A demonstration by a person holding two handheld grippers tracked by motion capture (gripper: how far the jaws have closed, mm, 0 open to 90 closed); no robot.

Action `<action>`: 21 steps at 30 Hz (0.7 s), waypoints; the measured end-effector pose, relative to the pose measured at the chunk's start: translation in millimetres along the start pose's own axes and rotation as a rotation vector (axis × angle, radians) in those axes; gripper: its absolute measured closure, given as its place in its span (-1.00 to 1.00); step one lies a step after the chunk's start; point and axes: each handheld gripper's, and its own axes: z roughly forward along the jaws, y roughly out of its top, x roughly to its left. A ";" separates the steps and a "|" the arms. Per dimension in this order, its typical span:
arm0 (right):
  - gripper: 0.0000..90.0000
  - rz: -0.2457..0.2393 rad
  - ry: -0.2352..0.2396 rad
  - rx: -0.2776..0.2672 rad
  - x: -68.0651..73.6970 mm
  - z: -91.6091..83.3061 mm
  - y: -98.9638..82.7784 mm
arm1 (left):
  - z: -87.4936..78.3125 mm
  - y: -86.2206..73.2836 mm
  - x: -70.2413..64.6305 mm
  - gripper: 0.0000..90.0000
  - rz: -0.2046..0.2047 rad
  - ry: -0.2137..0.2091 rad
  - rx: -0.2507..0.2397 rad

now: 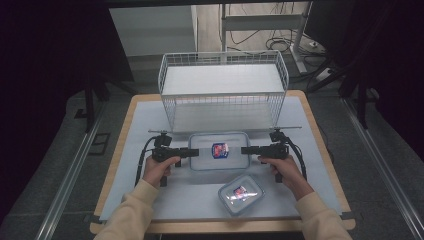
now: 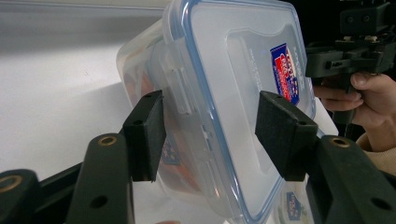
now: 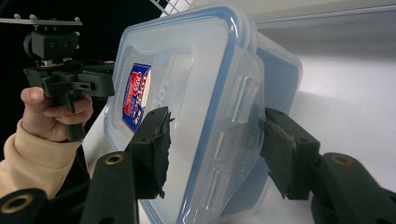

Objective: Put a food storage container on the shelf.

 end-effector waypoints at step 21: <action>0.10 -0.041 0.004 -0.013 5.5 -4.0 -4.5 | -7.2 -7.0 -1.8 0.12 0.041 -0.020 -0.021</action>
